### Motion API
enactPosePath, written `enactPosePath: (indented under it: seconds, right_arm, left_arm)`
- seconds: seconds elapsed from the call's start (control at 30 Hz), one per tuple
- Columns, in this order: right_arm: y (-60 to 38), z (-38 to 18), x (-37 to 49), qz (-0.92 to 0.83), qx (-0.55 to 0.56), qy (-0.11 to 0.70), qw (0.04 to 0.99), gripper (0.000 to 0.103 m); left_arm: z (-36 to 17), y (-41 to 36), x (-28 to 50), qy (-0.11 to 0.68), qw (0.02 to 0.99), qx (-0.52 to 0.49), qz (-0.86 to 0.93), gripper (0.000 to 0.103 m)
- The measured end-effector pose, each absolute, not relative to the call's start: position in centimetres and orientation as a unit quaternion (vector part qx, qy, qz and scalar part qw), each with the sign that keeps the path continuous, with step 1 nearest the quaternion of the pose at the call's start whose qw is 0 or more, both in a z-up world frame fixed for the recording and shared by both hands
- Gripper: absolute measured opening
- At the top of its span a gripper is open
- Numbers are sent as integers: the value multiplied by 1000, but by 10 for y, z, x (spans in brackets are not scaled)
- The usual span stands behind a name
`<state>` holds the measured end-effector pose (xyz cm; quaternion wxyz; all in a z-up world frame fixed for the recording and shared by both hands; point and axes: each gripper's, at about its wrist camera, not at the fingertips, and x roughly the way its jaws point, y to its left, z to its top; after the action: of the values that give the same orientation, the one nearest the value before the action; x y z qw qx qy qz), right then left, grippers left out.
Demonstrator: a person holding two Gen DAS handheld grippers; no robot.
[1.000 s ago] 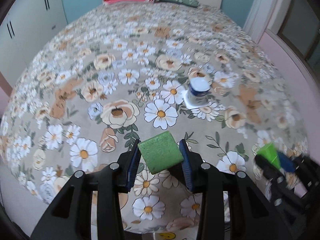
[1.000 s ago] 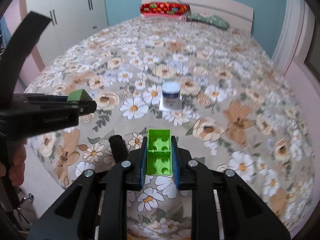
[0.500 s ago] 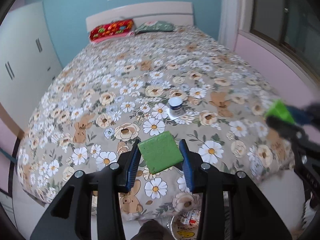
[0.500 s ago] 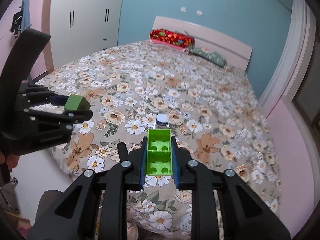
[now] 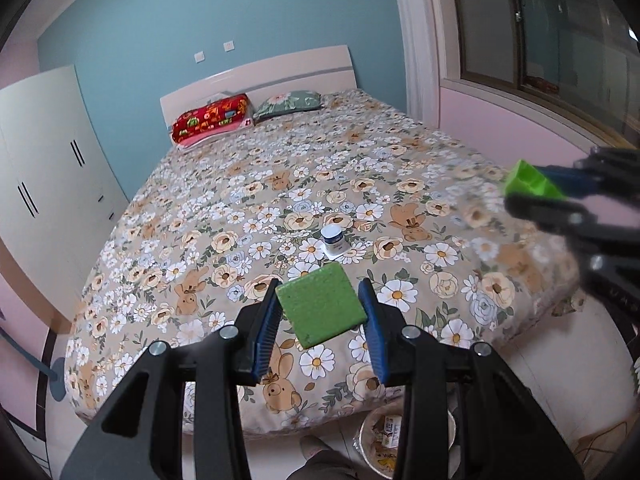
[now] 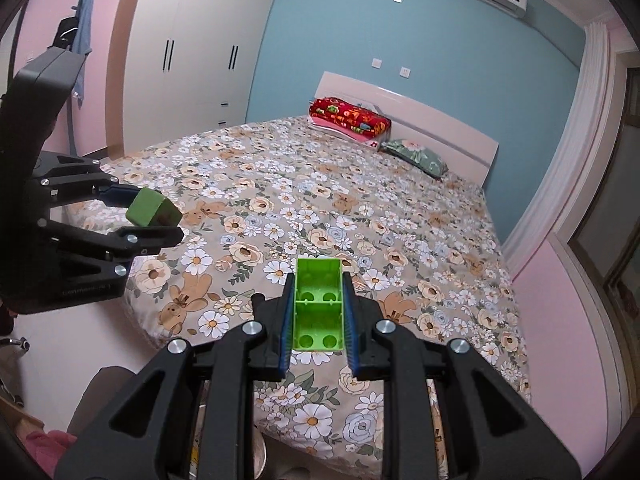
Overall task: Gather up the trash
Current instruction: 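Carry the green block and lime brick with both tools over the trash bin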
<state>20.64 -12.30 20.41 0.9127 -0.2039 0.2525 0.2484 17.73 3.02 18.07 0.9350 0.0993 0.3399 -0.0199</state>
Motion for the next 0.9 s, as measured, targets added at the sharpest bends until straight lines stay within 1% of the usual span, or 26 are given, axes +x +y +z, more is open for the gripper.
enactPosePath:
  seconds: [0.13, 0.33, 0.6, 0.9]
  right_arm:
    - [-132, 203, 190, 256, -202, 254, 911, 22]
    - [-143, 183, 172, 266, -201, 267, 904, 22]
    - [-153, 138, 166, 274, -202, 299, 891, 22]
    - [-158, 90, 164, 284, -196, 335, 877, 22]
  left_arm:
    - [177, 31, 158, 337, 935, 110, -24, 41]
    - [156, 29, 135, 348, 928, 131, -28, 41]
    - [104, 22, 120, 390, 909, 142, -51, 41]
    - [41, 15, 122, 444, 884, 127, -69, 41]
